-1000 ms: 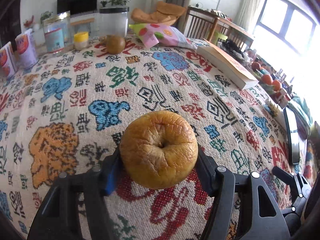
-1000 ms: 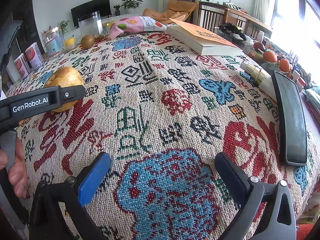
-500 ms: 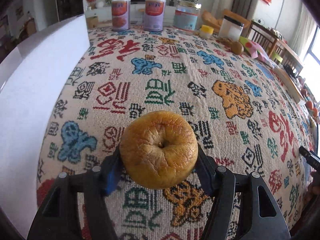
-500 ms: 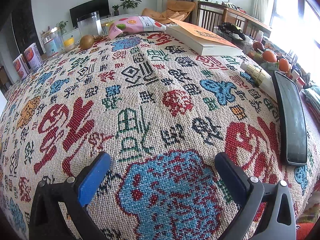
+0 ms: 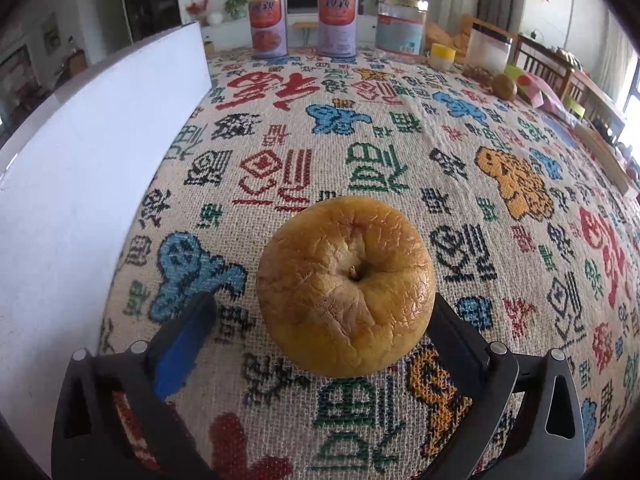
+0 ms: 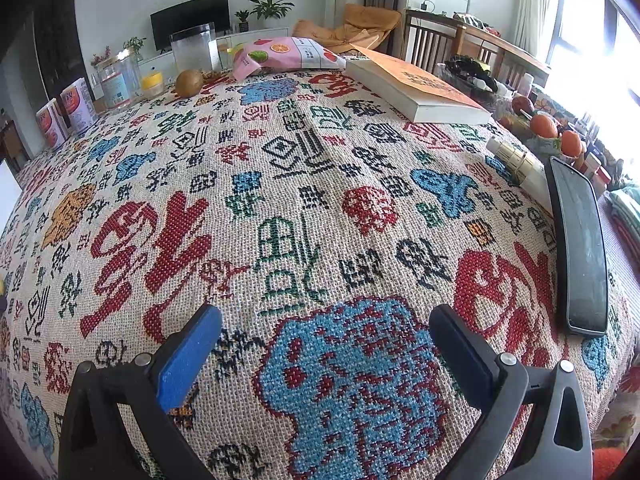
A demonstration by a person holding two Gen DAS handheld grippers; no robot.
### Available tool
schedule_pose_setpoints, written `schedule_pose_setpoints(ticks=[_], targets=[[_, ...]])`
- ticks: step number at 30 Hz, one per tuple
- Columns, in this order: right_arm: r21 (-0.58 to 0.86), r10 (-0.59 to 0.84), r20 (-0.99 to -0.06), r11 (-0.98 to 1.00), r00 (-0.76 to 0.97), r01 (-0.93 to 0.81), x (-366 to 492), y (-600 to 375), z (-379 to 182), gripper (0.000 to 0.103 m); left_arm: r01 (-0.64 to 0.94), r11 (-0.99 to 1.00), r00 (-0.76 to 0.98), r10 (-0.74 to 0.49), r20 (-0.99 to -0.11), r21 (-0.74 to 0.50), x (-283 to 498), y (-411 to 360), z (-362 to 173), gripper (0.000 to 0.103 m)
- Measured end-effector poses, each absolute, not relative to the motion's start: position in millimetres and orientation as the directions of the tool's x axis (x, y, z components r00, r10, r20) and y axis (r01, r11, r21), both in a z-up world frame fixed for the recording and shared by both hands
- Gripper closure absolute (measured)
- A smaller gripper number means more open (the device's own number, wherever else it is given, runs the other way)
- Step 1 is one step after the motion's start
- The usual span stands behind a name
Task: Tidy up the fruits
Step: 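Grasp the round brown fruit with the right tool while the left tool holds the apple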
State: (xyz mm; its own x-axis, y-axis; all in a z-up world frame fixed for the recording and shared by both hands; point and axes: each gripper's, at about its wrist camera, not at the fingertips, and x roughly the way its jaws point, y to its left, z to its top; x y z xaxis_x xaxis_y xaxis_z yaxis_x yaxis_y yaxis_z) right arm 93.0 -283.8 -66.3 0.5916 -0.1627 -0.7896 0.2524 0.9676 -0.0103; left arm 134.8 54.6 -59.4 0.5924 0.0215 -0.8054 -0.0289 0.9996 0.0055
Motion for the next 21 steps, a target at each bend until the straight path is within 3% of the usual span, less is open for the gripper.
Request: schedule_pose_setpoints(ticks=[2,5,8,11,14,21], targets=[[-0.004,-0.106,-0.752,0.988,0.650,0.156,97.3,-259.6,-48.9,0.000,-0.030,1.000,0.593,0.024,-0.805,0.008,134.5,54.7,-59.3,0.001],[0.104,0.099,-0.766,0.994,0.635,-0.030,136.0,-232.2,-37.7,0.000,-0.031,0.999,0.593,0.024,-0.805,0.007,134.0,54.4,-59.5,0.001],[0.154,0.185,-0.757,0.983,0.627,-0.104,195.7,-221.9,-40.4,0.000,-0.032,0.999,0.593,0.024,-0.805,0.006,134.1,54.5,-59.6,0.001],[0.131,0.172,-0.762,0.985,0.624,-0.112,272.8,-220.2,-58.3,0.001,-0.032,0.999,0.593,0.022,-0.805,0.004,135.1,54.9,-60.2,0.001],[0.163,0.164,-0.768,0.985,0.619,-0.059,343.2,-228.1,-70.1,0.008,-0.033,0.999,0.593,0.021,-0.805,0.001,135.7,54.9,-60.5,0.001],[0.207,0.114,-0.747,0.976,0.655,0.066,449.2,-226.5,-68.7,0.014,-0.033,0.999,0.593,0.021,-0.805,0.002,135.9,54.7,-60.4,0.001]])
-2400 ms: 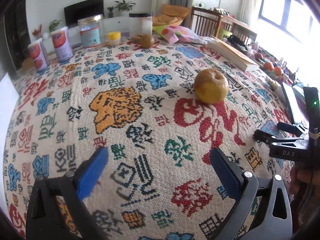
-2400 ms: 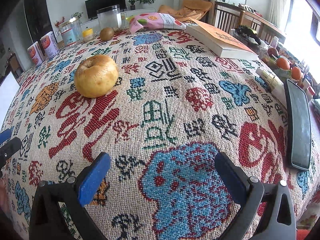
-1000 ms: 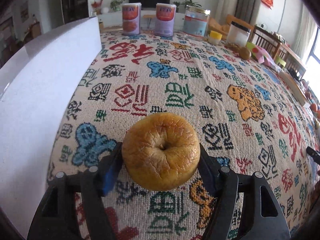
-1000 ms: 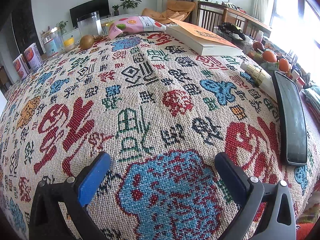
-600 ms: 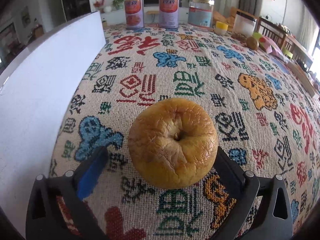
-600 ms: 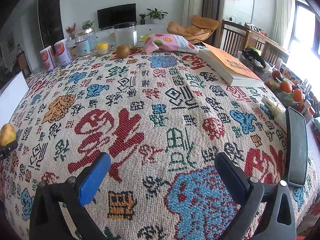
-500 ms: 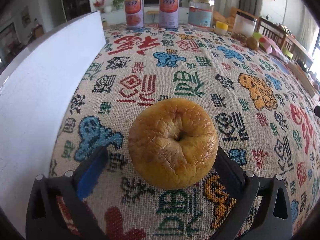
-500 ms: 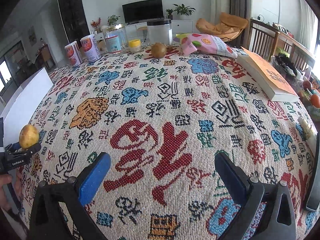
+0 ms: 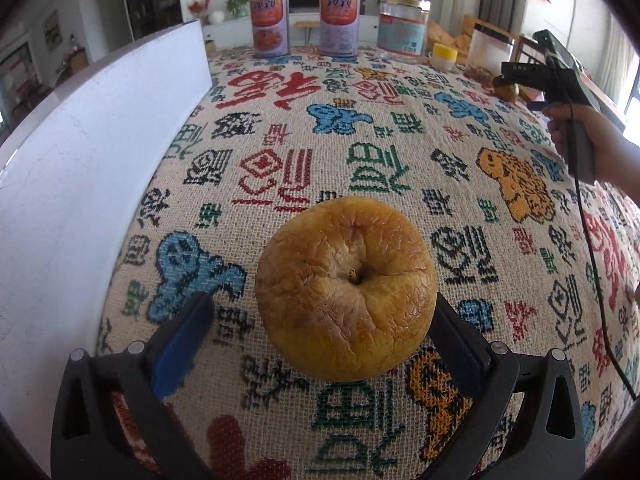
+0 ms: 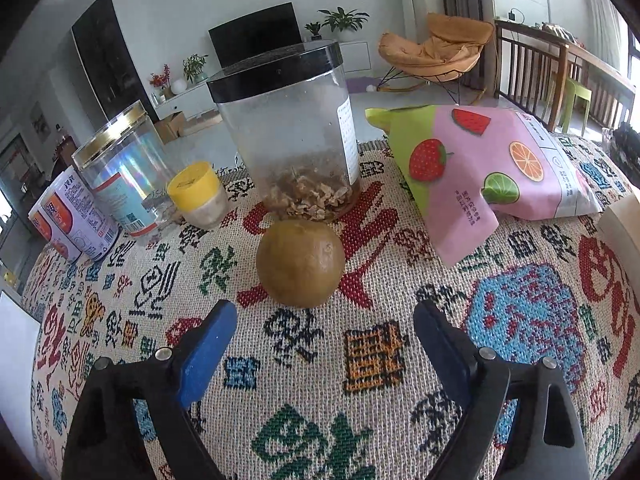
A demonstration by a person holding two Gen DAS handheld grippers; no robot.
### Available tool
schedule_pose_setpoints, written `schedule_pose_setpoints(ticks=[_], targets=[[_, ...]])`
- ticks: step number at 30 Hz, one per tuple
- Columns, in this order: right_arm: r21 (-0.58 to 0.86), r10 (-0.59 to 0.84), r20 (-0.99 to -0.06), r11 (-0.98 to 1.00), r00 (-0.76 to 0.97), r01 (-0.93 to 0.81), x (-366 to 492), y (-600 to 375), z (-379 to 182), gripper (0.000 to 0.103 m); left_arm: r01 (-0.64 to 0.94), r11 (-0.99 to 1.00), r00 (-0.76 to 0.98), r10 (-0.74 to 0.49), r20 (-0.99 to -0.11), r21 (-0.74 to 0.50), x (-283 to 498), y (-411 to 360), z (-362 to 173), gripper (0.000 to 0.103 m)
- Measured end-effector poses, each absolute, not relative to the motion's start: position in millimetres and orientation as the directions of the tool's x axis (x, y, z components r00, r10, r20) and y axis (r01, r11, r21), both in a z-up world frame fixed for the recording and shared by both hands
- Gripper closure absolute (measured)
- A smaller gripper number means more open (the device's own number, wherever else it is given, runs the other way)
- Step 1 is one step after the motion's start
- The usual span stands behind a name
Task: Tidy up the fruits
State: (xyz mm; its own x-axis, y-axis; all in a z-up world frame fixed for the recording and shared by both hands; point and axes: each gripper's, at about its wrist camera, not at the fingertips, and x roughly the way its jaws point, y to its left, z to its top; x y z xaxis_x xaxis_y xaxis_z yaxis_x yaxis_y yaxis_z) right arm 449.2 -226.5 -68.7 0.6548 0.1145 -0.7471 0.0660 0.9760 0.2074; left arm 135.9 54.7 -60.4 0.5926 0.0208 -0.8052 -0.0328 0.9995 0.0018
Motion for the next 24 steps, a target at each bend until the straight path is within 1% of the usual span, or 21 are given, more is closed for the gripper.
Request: schedule_pose_setpoints(ticks=[1,2,3,4,5,6,8,11,15,17,21,24], targets=[[0.204,0.113,-0.751,0.977,0.651,0.067,459.6,-223.3,-69.7,0.014,-0.033,0.999,0.593,0.021,-0.805,0.002,135.9,54.7,-60.5,0.001],[0.202,0.112,-0.758,0.977,0.643,0.068,468.2,-220.6,-72.2,0.016,-0.033,0.999,0.593,0.022,-0.805,0.002,136.1,54.7,-60.5,0.001],[0.196,0.107,-0.768,0.978,0.632,0.073,474.9,-219.4,-74.7,0.032,-0.033,0.999,0.593,0.022,-0.805,0.002,136.0,54.6,-60.6,0.001],[0.162,0.074,-0.765,0.984,0.639,0.080,475.6,-217.3,-73.0,0.044,-0.033,0.999,0.593,0.022,-0.805,0.002,136.0,54.6,-60.5,0.001],[0.158,0.083,-0.760,0.986,0.644,0.060,474.3,-215.3,-69.5,0.056,-0.033,0.999,0.593,0.022,-0.805,0.002,136.1,54.6,-60.5,0.001],[0.145,0.074,-0.756,0.988,0.651,0.056,469.5,-214.6,-65.5,0.056,-0.033,0.999,0.593,0.021,-0.805,0.002,136.0,54.6,-60.6,0.001],[0.152,0.101,-0.733,0.988,0.672,0.017,450.8,-215.2,-54.9,0.056,-0.033,0.999,0.593,0.022,-0.805,0.002,136.2,54.5,-60.7,0.001],[0.171,0.191,-0.726,0.981,0.660,-0.096,406.0,-210.7,-41.5,0.056,-0.033,0.999,0.593,0.022,-0.805,0.002,136.1,54.4,-60.6,0.001],[0.208,0.317,-0.772,0.945,0.551,-0.252,322.2,-200.4,-35.2,0.055,-0.033,0.999,0.593,0.022,-0.805,0.002,136.4,54.5,-60.6,0.001],[0.200,0.338,-0.807,0.928,0.483,-0.316,279.4,-193.3,-34.8,0.055,-0.033,0.999,0.593,0.022,-0.805,0.002,136.2,54.4,-60.5,0.001],[0.182,0.324,-0.891,0.897,0.318,-0.403,208.9,-187.2,-37.8,0.055,-0.033,0.999,0.593,0.022,-0.805,0.002,136.5,54.5,-60.4,0.001],[0.107,0.224,-0.957,0.865,0.185,-0.490,172.7,-180.5,-43.3,0.055,-0.033,0.999,0.593,0.022,-0.805,0.003,136.1,54.4,-60.4,0.001]])
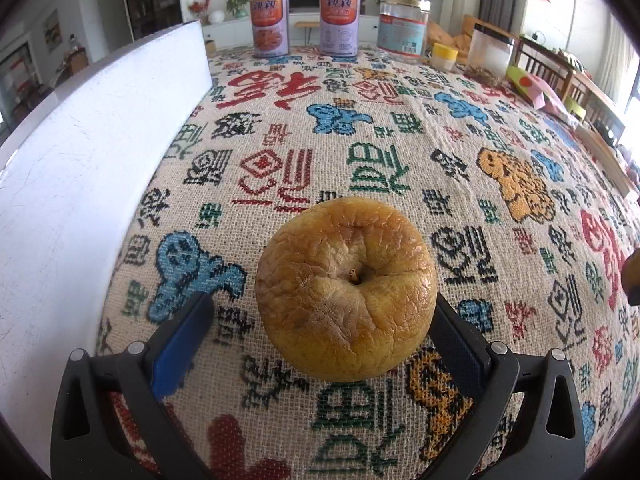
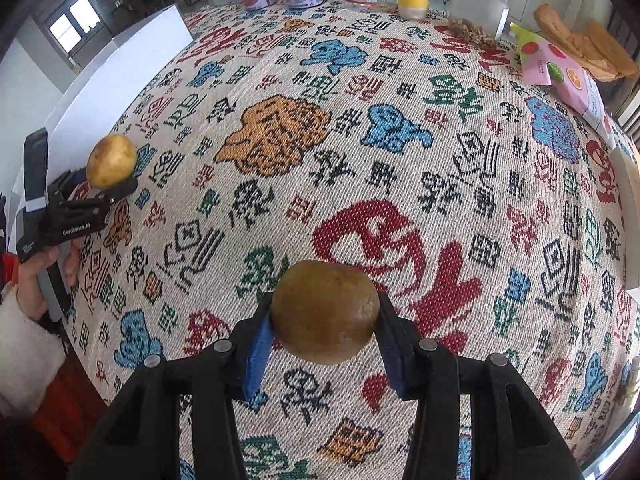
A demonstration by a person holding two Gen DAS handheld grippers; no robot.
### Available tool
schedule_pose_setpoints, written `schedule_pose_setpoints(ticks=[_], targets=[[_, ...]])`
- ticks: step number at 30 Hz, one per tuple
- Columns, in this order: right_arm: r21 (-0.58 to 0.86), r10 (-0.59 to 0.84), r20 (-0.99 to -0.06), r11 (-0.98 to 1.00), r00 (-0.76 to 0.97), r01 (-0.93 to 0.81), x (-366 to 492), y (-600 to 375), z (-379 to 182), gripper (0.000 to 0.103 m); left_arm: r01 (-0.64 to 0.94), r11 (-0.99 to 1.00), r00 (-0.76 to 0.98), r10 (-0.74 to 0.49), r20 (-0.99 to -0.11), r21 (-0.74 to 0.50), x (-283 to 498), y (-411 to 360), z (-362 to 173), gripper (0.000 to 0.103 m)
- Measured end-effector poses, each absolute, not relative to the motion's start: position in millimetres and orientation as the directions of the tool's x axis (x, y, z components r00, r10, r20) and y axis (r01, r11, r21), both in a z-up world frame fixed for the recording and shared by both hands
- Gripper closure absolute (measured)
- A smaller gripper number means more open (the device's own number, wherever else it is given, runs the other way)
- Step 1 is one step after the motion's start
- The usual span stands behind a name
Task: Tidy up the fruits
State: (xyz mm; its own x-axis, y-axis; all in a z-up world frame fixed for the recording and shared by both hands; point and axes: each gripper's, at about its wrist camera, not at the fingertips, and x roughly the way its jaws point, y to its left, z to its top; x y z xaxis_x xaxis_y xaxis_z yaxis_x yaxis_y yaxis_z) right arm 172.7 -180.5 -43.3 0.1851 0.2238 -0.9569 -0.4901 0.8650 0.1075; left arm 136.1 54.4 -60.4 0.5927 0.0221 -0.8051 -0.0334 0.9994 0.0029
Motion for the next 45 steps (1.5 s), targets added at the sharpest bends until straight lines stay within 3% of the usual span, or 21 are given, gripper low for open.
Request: schedule_pose_setpoints(ticks=[4,7,22,24,26,32,38,45], targets=[[-0.055,0.003,-0.996,0.784,0.093,-0.619,156.2,-155.2,-59.1,0.055,-0.033,0.999,0.593,0.022,-0.805,0.003,136.1,54.4,-60.3,0.001],[-0.122,-0.057,-0.991,0.757,0.121,-0.642,162.2,-135.3,-65.8,0.055,-0.033,0.999,0.593,0.022,-0.805,0.003,136.0,54.3,-60.3,0.001],[0.000,0.163,-0.958,0.823,0.236,-0.568,175.1,-119.5,-65.0,0.053,-0.033,0.999,0.593,0.022,-0.805,0.003,135.9,54.4,-60.5,0.001],[0.022,0.195,-0.946,0.836,0.260,-0.548,169.2,-126.7,-65.2,0.034,-0.034,0.999,0.593,0.022,-0.805,0.003,135.9,54.3,-60.5,0.001],[0.042,0.229,-0.925,0.855,0.304,-0.517,160.0,-132.4,-63.7,0.025,-0.034,0.999,0.593,0.022,-0.805,0.003,135.9,54.3,-60.5,0.001],[0.025,0.243,-0.827,0.917,0.506,-0.398,120.5,-149.6,-70.2,0.016,-0.034,0.999,0.593,0.022,-0.805,0.003,136.1,54.3,-60.5,0.001],[0.020,0.212,-0.805,0.944,0.555,-0.331,108.2,-158.4,-78.6,0.000,-0.034,0.999,0.593,0.023,-0.805,0.003,136.2,54.3,-60.5,0.001],[0.017,0.207,-0.807,0.944,0.552,-0.330,111.4,-156.9,-80.1,0.000,-0.034,0.999,0.593,0.023,-0.805,0.003,136.6,54.6,-60.5,0.001]])
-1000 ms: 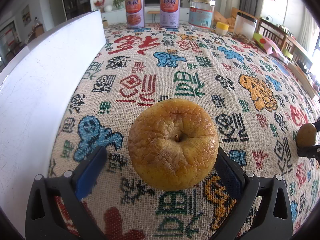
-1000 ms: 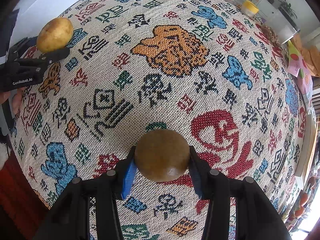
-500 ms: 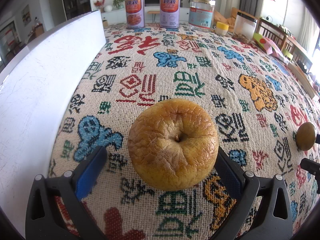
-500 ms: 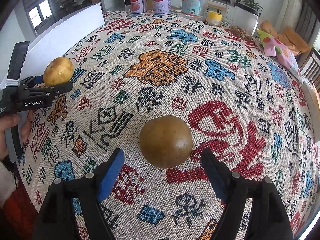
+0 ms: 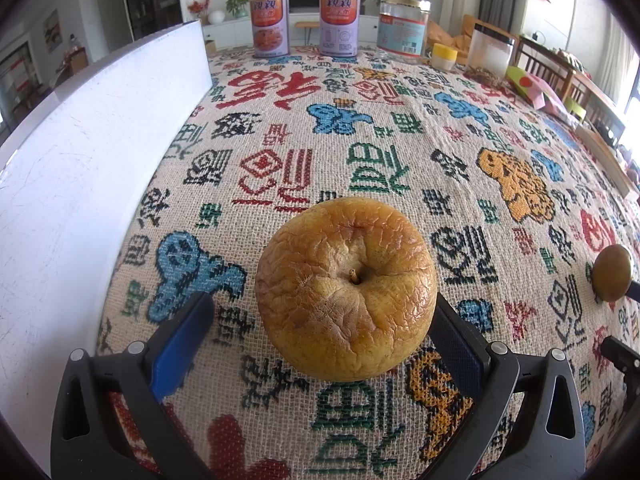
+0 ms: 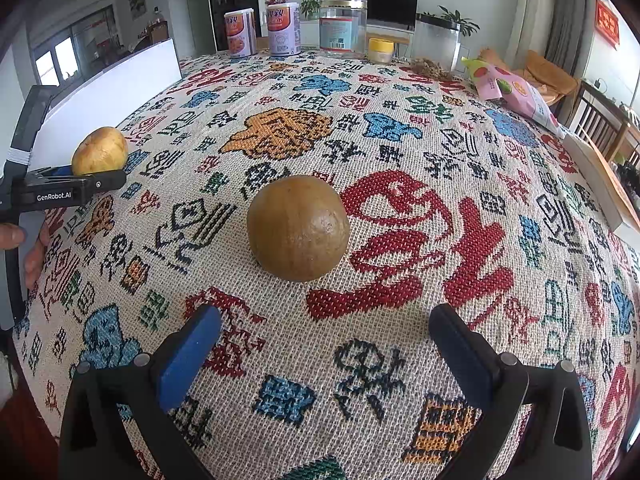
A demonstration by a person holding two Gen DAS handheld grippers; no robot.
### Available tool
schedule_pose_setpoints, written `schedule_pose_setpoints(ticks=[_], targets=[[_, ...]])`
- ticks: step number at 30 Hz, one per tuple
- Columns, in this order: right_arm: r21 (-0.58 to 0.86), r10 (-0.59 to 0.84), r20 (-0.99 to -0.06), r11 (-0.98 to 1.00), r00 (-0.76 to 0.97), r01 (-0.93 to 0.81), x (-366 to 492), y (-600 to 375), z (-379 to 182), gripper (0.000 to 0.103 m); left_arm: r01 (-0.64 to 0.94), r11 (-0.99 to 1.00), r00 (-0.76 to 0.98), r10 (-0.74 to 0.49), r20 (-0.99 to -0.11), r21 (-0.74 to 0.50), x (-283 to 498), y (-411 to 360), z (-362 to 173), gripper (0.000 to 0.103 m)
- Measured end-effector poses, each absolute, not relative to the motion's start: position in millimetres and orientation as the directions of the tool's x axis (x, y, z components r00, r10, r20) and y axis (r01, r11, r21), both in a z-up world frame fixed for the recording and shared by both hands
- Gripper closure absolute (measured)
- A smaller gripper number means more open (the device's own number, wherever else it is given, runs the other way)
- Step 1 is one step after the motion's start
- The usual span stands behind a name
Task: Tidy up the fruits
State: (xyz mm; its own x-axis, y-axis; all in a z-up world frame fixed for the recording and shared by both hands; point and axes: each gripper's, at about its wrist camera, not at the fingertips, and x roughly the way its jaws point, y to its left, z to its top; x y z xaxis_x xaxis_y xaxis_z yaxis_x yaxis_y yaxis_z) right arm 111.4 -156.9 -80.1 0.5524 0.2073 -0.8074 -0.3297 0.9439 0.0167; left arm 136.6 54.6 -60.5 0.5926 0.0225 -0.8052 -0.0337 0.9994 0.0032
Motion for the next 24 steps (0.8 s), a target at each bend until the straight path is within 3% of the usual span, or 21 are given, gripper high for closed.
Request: schedule_pose_setpoints(ticks=[7,12,13,14,16,19,20,21,24], targets=[[0.017,0.208,-0.807,0.944,0.552,-0.330,110.3,-157.5,-79.7,0.000,-0.027,1.000,0.593,0.010,-0.805,-0.007,135.8,55.1,-59.7,0.001],[0.127,0.269,-0.772,0.953,0.576,-0.275,113.6,-175.3,-70.8,0.001,0.026,0.993,0.580,-0.110,-0.807,-0.117,138.1,57.3,-50.0,0.003],[0.166,0.287,-0.757,0.953,0.587,-0.252,117.5,-180.8,-65.9,0.001,0.027,0.992,0.577,-0.118,-0.808,-0.126,140.1,55.9,-49.5,0.008],[0.183,0.293,-0.750,0.954,0.593,-0.239,122.8,-183.1,-61.8,0.001,0.023,0.993,0.571,-0.110,-0.814,-0.118,142.1,53.8,-50.0,0.023],[0.171,0.287,-0.757,0.954,0.588,-0.246,136.2,-178.8,-58.4,0.003,0.019,0.998,0.580,-0.053,-0.813,-0.052,141.8,48.4,-49.3,0.036],[0.151,0.299,-0.786,0.941,0.541,-0.302,152.0,-162.7,-63.7,0.027,0.031,0.995,0.589,-0.092,-0.803,-0.091,135.8,54.6,-48.5,0.037],[0.161,0.315,-0.793,0.934,0.521,-0.320,154.2,-158.1,-65.9,0.045,0.022,0.993,0.592,-0.108,-0.799,-0.118,131.2,59.9,-46.8,0.037],[0.158,0.318,-0.793,0.931,0.520,-0.330,153.5,-153.6,-65.6,0.055,0.008,0.988,0.595,-0.126,-0.794,-0.152,125.2,65.9,-43.5,0.037],[0.127,0.303,-0.790,0.931,0.533,-0.341,142.7,-143.3,-59.9,0.055,-0.015,0.964,0.629,-0.197,-0.752,-0.265,98.7,82.5,-20.7,0.037]])
